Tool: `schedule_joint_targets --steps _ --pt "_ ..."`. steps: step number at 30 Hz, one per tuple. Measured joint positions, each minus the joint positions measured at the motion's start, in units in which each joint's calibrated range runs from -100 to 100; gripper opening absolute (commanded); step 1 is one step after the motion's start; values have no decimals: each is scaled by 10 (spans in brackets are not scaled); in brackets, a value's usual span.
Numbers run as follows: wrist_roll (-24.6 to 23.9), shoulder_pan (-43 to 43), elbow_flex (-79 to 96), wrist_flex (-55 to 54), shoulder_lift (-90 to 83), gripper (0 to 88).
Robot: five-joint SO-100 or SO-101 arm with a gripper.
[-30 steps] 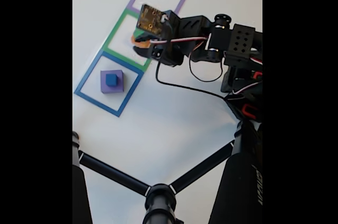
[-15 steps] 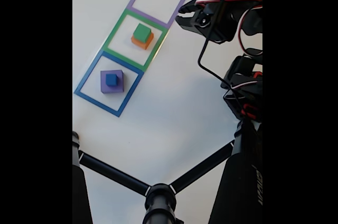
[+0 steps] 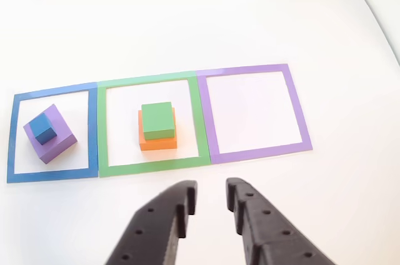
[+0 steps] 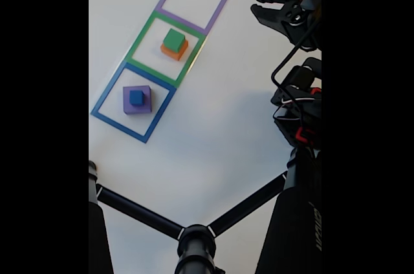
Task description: Tower of hanoi
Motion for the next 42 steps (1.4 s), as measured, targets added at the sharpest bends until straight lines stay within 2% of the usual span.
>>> schedule_joint_targets --steps 2,5,10,19,24,42 --pt "-2 5 35 -18 -3 223" --pt "-4 5 102 -69 -6 273" --pt "-4 5 239 -202 -5 298" --pt "-5 2 513 -554 13 306" --pt "-5 -8 602 -740 71 306" --pt "-5 -51 735 -1304 416 312"
